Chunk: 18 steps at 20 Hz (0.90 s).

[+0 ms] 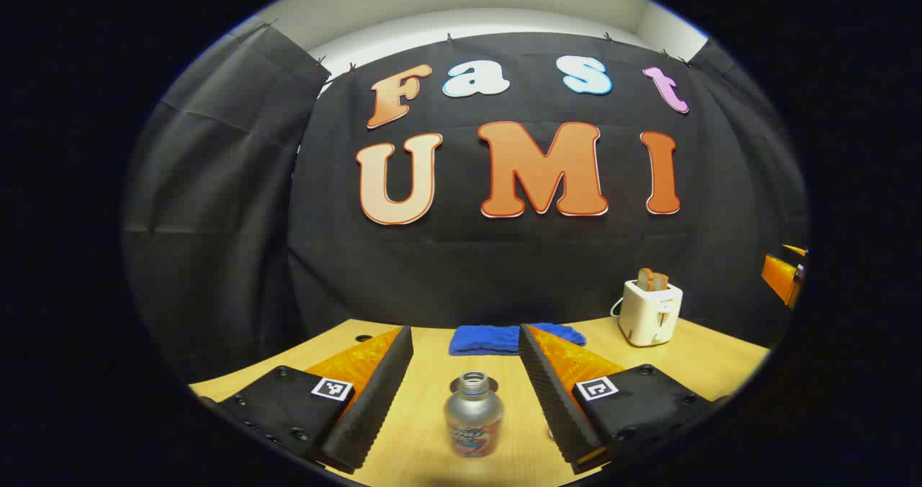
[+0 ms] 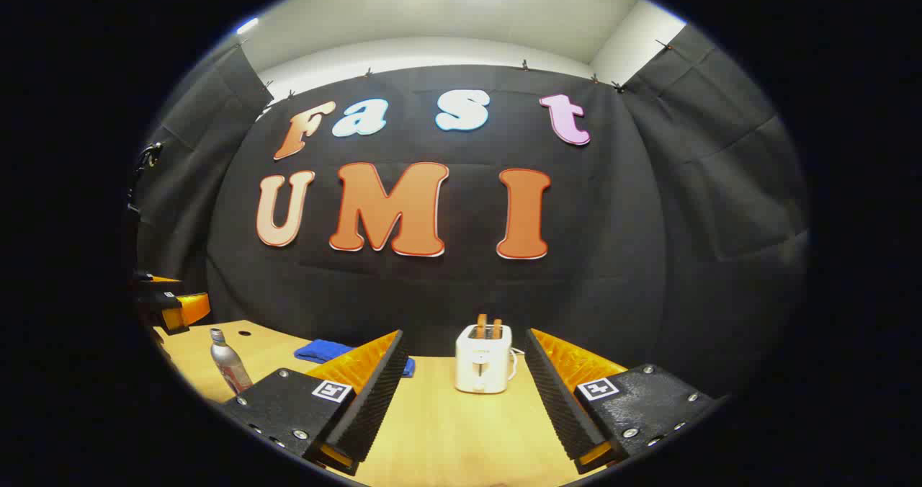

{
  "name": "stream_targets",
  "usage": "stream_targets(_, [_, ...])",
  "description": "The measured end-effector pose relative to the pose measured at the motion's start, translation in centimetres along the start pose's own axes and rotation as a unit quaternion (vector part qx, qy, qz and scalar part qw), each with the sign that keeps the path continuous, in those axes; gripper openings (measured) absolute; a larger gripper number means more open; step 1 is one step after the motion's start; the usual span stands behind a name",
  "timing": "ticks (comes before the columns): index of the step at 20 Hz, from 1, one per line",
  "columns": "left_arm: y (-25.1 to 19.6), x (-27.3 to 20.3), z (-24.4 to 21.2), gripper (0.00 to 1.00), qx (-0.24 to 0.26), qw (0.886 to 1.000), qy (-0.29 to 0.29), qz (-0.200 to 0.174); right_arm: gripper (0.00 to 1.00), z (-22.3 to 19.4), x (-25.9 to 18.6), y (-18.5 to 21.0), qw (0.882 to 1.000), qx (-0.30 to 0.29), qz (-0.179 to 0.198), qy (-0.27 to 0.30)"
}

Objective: Open the teacup lid with one hand, grasp the water bottle and pour water into the teacup with the other hand; after pouring, place the water bottle on the coaster and then close the teacup lid.

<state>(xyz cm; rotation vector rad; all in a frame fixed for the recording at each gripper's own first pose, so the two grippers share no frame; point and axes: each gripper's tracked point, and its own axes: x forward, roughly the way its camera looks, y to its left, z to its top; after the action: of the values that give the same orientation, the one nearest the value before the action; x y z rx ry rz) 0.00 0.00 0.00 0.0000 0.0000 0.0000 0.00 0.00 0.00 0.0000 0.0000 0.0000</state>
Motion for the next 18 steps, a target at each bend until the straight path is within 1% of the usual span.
stream_targets(1, [0.7, -0.2, -0.2, 0.97, 0.004, 1.0, 0.0, 0.003, 1.0, -0.5, 0.2, 1.0, 1.0, 0.001, 0.006, 0.004])
stream_targets(2, [1.2, -0.3, -0.4, 0.94, 0.007, 1.0, 0.0, 0.002, 0.94, -1.0, 0.4, 2.0, 1.0, -0.001, 0.013, 0.01])
stream_targets(3, [1.7, -0.5, -0.8, 0.93, 0.003, 1.0, -0.002, 0.0, 0.98, -1.5, 0.6, 3.1, 1.0, -0.006, 0.022, 0.013])
stream_targets(4, [1.9, -0.6, -1.1, 0.96, -0.003, 1.0, -0.005, -0.006, 0.98, -1.8, 0.8, 4.0, 0.999, -0.015, 0.027, 0.015])
stream_targets(5, [2.2, -0.5, -1.5, 0.97, -0.009, 1.0, -0.006, -0.01, 0.98, -2.2, 0.9, 4.5, 0.999, -0.019, 0.031, 0.018])
stream_targets(6, [2.4, -0.5, -1.9, 0.94, -0.012, 1.0, -0.003, -0.011, 0.98, -2.4, 1.0, 5.1, 0.999, -0.019, 0.036, 0.021])
stream_targets(7, [2.5, -0.4, -2.2, 0.94, -0.014, 1.0, -0.002, -0.014, 0.98, -2.5, 1.0, 5.8, 0.999, -0.019, 0.045, 0.021])
stream_targets(8, [2.7, -0.3, -2.4, 0.93, -0.014, 1.0, -0.001, -0.014, 1.0, -2.6, 1.0, 6.5, 0.998, -0.018, 0.051, 0.022])
stream_targets(9, [3.1, -0.4, -2.5, 0.93, -0.016, 1.0, -0.001, -0.013, 1.0, -2.8, 0.9, 7.0, 0.998, -0.018, 0.057, 0.023])
stream_targets(10, [3.4, -0.4, -2.7, 0.97, -0.015, 1.0, 0.0, -0.013, 0.98, -2.9, 0.9, 7.5, 0.998, -0.017, 0.062, 0.024])
stream_targets(11, [3.8, -0.2, -3.1, 0.94, -0.01, 1.0, 0.003, -0.012, 0.98, -3.2, 1.0, 7.9, 0.997, -0.017, 0.067, 0.027])
stream_targets(12, [4.2, -0.2, -3.3, 0.94, -0.009, 1.0, 0.005, -0.011, 0.98, -3.6, 1.1, 8.2, 0.997, -0.016, 0.068, 0.03])
stream_targets(13, [4.5, -0.2, -3.4, 0.97, -0.01, 1.0, 0.005, -0.011, 0.98, -3.9, 1.0, 8.9, 0.996, -0.013, 0.079, 0.033])
stream_targets(17, [4.8, -0.2, -3.4, 0.93, -0.006, 1.0, -0.002, -0.013, 0.98, -4.9, 1.0, 10.3, 0.994, -0.014, 0.097, 0.045])
stream_targets(18, [4.7, -0.2, -3.4, 0.94, -0.008, 1.0, -0.002, -0.015, 0.98, -5.3, 1.0, 10.8, 0.993, -0.014, 0.102, 0.05])
